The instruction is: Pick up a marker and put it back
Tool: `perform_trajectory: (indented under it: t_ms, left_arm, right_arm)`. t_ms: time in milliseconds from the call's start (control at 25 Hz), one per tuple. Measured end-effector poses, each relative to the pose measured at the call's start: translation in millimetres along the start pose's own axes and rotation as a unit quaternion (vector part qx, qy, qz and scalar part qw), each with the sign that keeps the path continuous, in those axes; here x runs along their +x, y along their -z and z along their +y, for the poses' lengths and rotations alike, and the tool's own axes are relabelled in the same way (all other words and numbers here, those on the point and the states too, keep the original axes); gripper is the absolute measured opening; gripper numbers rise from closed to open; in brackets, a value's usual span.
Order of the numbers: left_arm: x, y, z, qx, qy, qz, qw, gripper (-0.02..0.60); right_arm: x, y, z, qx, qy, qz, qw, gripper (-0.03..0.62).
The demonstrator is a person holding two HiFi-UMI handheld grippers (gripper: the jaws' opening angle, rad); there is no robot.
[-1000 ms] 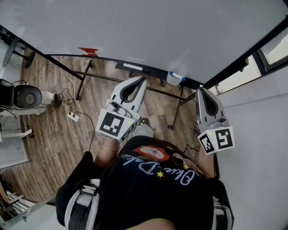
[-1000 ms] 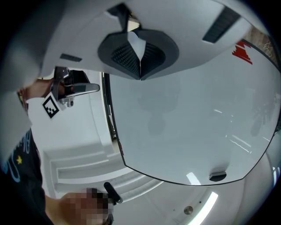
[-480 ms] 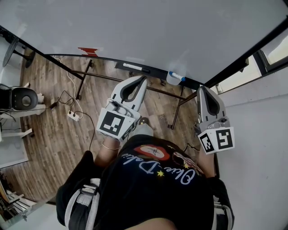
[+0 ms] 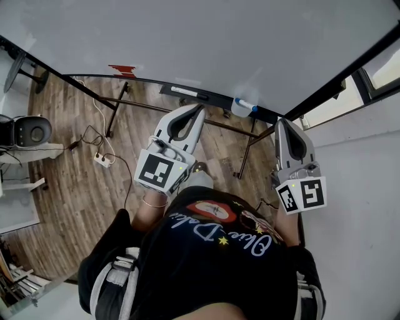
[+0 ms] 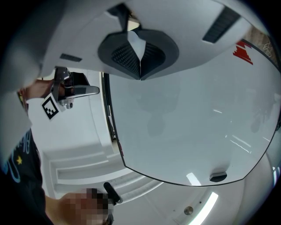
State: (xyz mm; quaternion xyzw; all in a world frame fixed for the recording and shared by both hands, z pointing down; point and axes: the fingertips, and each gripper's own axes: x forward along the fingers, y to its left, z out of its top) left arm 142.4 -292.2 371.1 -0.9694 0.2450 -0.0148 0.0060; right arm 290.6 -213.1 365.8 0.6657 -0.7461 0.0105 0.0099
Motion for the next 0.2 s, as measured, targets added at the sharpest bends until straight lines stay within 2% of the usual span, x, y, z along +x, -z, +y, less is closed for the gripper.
perform_trajectory:
  t_ms: [200]
  left_arm:
    - [-1.7,-0.7,0.5,0.000,0.000,-0.002,1.0000,0.003]
  right_arm:
    - [-1.3,-1.4,1.4,0.000,0.000,0.000,1.000,0.000]
